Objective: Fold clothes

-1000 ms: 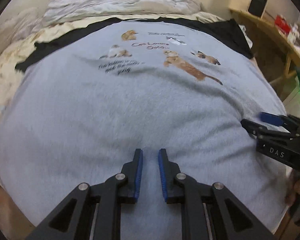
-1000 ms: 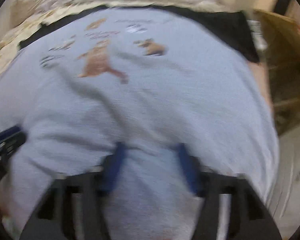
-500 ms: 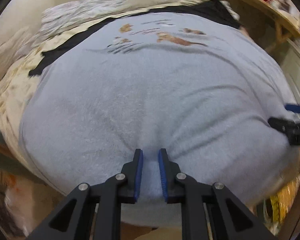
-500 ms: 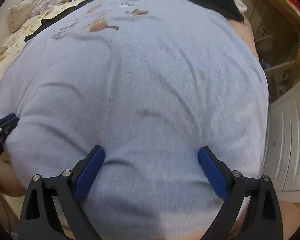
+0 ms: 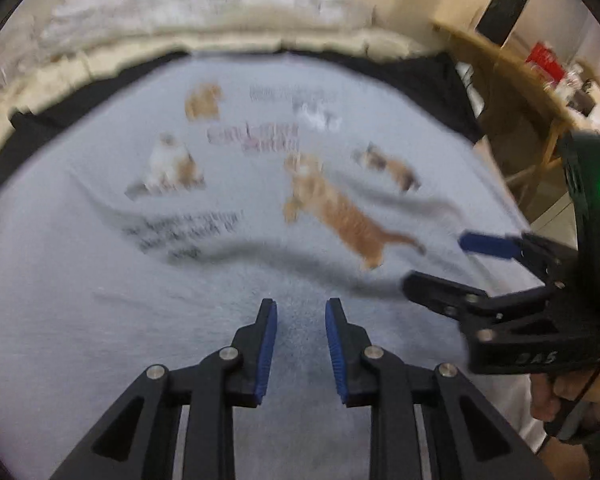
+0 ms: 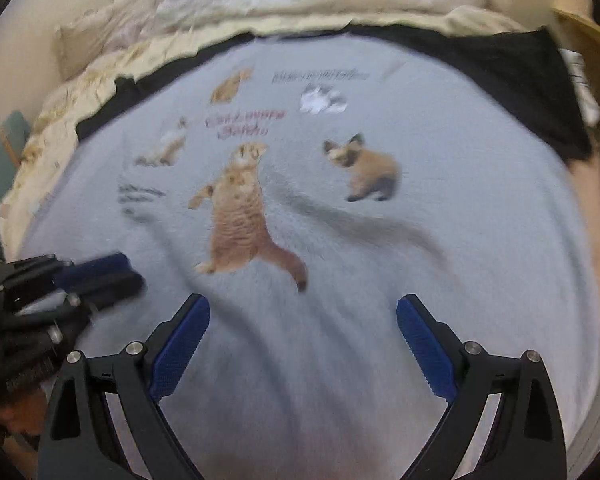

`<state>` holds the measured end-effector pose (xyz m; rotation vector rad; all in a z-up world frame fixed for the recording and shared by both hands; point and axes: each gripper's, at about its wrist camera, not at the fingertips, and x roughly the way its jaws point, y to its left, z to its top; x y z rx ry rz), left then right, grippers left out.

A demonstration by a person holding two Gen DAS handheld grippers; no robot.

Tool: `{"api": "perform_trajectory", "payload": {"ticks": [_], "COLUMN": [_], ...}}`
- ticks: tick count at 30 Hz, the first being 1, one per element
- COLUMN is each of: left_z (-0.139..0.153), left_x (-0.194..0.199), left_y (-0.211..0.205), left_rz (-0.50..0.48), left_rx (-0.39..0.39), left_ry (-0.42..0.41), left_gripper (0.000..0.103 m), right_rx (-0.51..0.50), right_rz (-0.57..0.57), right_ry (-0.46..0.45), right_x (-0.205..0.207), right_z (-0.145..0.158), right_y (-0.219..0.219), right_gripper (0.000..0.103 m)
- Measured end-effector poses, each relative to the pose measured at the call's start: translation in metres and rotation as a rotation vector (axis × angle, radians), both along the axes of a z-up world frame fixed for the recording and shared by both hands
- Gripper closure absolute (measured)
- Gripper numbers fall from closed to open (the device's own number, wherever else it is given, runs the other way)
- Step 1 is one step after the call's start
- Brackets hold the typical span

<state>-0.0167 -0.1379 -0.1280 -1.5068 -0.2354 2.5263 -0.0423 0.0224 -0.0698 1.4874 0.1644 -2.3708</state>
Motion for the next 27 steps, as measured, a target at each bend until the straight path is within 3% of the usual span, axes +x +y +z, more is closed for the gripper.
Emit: {"api": "perform_trajectory", "payload": {"ticks": [3, 6, 8, 13, 17, 19, 22, 24, 27], "left_z": [-0.013, -0.013, -0.013, -0.008, 0.020, 0.036, 0.052, 0.057, 0.048], "left_x": [0.005, 0.027, 0.042, 0.073, 0.087, 0.087, 0.072, 0.057, 0.023], "left_y": [-0.002, 0.007, 0.005, -0.009, -0.014, -0.017, -0.022, -0.028, -0.042], "left_rz": [0.022, -0.007, -0.018, -0.004, -0.005, 0.023, 0.089, 0.133, 0.211], "left_rx": [-0.006, -0.088, -0.091, -0.058, -0.024, -0.027, -0.093, -0.123, -0.107], "left_ry": [-0.022, -0.073, -0.110, -0.214, -0.139, -0.056, 0.031, 0.073, 0.068], "left_gripper": [0.078, 0.078, 0.078, 0.078, 0.078, 0.077, 0.074, 0.074, 0.072], "right_rx": [0.099, 0.124, 0.125, 0.139, 0.135, 0.100, 0.058, 0.042, 0.037], "right_rz": [0.023, -0.023, -0.039, -0.061, -0.054, -0.069, -0.091, -0.101, -0.117], "right_ry": [-0.002, -0.049, -0.116, -0.177, -0.189, -0.134, -0.044, -0.030, 0.004], "right_x": [-0.003, 0.010, 0.022, 0.061, 0.078, 0.073, 0.053, 0.033, -0.002], "right_z": [-0.017, -0.021, -0.022, -0.019, -0.009, 0.008, 0.034, 0.040, 0.036], "right_y": [-0.003, 0.000, 0.003, 0.013, 0.015, 0.018, 0.017, 0.012, 0.006], "right_gripper": [0.006, 0.005, 0.005, 0.005, 0.005, 0.005, 0.005, 0.005, 0.005]}}
